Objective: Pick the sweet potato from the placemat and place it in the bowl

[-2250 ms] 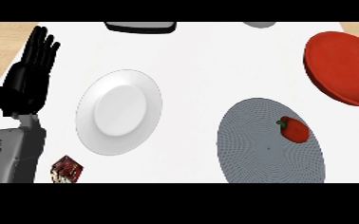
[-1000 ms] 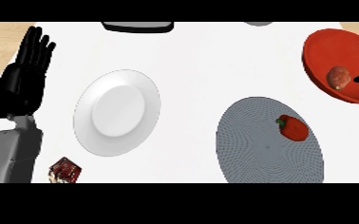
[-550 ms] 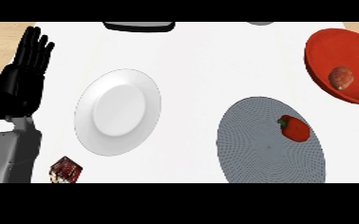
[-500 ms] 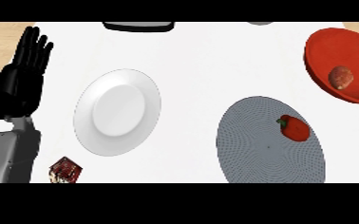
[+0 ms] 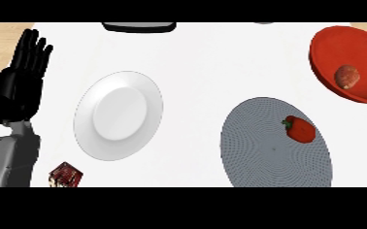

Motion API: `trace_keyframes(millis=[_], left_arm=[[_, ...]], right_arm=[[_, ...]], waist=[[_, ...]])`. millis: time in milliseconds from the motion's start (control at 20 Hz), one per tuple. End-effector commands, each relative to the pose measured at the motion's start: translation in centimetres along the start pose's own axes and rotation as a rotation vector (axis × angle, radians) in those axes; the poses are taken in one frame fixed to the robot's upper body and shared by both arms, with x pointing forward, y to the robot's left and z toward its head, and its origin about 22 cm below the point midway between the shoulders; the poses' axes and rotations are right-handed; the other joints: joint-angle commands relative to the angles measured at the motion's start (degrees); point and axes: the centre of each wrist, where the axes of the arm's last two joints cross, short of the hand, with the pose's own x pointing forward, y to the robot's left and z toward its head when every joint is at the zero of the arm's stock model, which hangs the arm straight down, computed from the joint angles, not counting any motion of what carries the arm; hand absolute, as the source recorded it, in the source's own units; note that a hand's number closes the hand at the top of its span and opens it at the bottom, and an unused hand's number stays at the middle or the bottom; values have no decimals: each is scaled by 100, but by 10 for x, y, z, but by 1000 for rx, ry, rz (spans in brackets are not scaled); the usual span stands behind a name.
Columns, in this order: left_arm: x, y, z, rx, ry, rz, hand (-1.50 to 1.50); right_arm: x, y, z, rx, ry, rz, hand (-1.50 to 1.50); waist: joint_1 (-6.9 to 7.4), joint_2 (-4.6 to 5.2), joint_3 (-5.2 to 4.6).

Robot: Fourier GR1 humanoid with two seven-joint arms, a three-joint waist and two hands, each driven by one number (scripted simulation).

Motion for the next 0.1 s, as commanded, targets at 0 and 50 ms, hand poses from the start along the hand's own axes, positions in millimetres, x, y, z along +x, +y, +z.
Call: trace_keyframes(millis=[0, 50], left_arm=[[2, 1, 1, 2, -9, -1, 0], [2, 4, 2, 7, -9, -2, 0]], right_arm=[[1, -23, 16, 15, 2, -13, -150], [-5, -24, 20, 1, -8, -23, -150]], waist=[[-13, -1, 18], [-12, -5, 29]])
